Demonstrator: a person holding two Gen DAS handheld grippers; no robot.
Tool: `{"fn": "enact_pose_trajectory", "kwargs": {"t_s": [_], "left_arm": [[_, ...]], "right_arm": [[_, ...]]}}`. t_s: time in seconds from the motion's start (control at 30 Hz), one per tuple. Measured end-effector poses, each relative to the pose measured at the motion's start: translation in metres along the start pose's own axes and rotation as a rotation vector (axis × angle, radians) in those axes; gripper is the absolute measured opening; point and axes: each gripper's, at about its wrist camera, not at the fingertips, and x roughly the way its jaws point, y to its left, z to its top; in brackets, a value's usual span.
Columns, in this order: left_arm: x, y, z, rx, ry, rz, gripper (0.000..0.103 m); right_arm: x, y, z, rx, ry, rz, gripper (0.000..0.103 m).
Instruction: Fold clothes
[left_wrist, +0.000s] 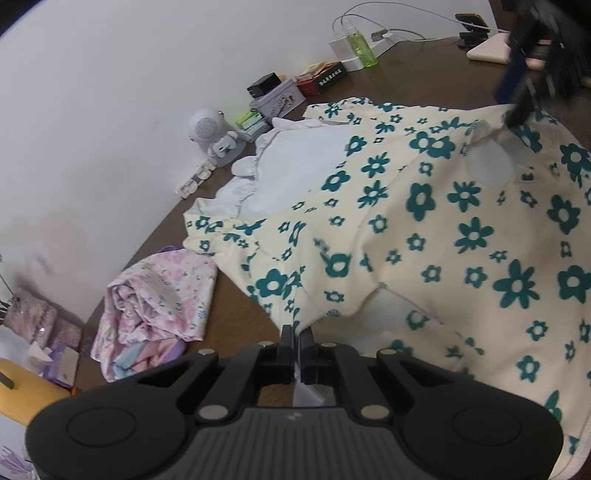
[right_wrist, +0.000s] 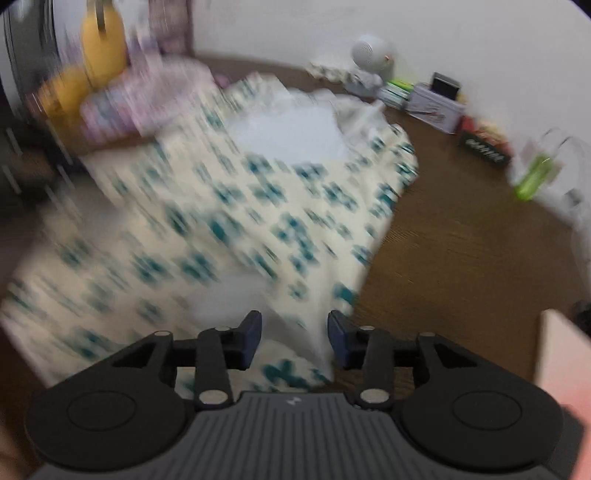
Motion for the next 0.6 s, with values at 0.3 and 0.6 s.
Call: {"fn": "enact_pose_trajectory", "kwargs": {"t_s": [0.3, 0.6], "left_arm": [[0.008, 0.008, -0.007, -0.065, -0.002, -0.052, 0.018], [0.006, 0.001, -0.001, 0.054, -0.025, -0.098, 0.002]], "right_arm": [[0.031, 0.013, 0.132, -0.122, -0.11, 0.111, 0.053], [0.184, 0.072, 0.222, -0.31, 0.111, 0.12, 0.052]]}}
